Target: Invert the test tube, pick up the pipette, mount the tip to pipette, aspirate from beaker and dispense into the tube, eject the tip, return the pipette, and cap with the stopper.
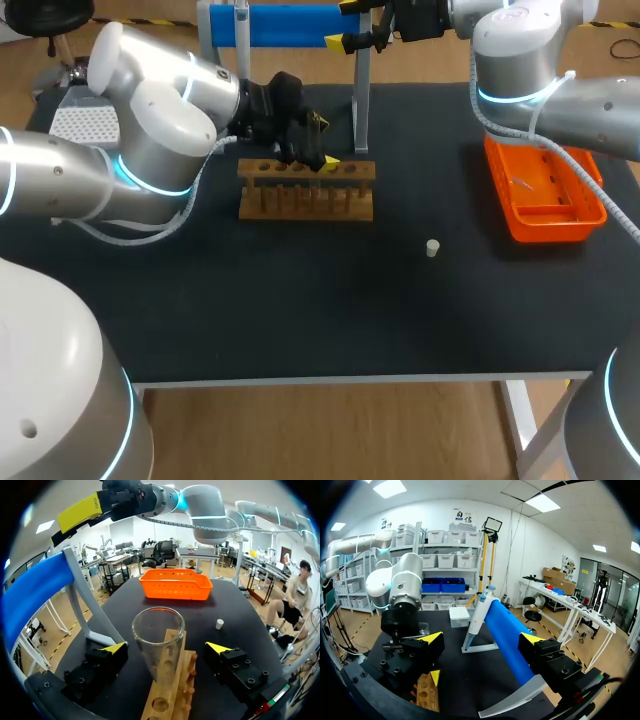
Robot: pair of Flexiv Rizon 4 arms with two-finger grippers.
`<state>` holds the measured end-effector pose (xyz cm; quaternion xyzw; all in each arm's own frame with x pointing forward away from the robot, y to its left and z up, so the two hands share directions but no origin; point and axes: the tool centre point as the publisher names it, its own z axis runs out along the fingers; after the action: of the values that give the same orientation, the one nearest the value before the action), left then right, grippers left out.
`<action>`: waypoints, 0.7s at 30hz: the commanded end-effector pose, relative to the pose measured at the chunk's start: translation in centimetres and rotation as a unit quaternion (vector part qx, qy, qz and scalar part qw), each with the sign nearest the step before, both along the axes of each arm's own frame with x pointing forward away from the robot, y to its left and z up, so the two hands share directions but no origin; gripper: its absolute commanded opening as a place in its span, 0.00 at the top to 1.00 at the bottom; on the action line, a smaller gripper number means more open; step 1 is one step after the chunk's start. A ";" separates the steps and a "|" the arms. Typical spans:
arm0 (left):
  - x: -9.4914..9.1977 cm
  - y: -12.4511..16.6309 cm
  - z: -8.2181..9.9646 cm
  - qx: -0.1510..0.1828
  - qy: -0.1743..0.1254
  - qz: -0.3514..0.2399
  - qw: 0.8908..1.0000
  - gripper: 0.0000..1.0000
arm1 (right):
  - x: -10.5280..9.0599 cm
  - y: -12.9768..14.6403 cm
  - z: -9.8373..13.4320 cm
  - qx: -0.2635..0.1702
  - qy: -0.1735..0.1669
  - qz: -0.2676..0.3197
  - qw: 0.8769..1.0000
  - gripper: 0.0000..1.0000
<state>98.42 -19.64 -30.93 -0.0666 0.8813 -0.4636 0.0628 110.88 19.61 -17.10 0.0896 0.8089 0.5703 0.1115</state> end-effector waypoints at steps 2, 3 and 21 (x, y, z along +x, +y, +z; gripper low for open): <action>0.1 0.0 0.0 0.001 0.001 -0.001 1.000 0.00 | 0.1 -0.1 0.1 -0.001 0.001 0.002 1.000 0.00; 0.1 0.0 0.0 0.001 0.001 -0.001 1.000 0.00 | 0.1 -0.1 0.1 -0.001 0.001 0.002 1.000 0.00; 0.1 0.0 0.0 0.001 0.001 -0.001 1.000 0.00 | -11.6 -13.2 -0.1 -0.019 0.004 -0.028 0.999 0.00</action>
<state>98.40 -19.64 -30.95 -0.0665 0.8808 -0.4646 0.0631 105.12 12.35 -18.40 0.1047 0.8206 0.5501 0.1140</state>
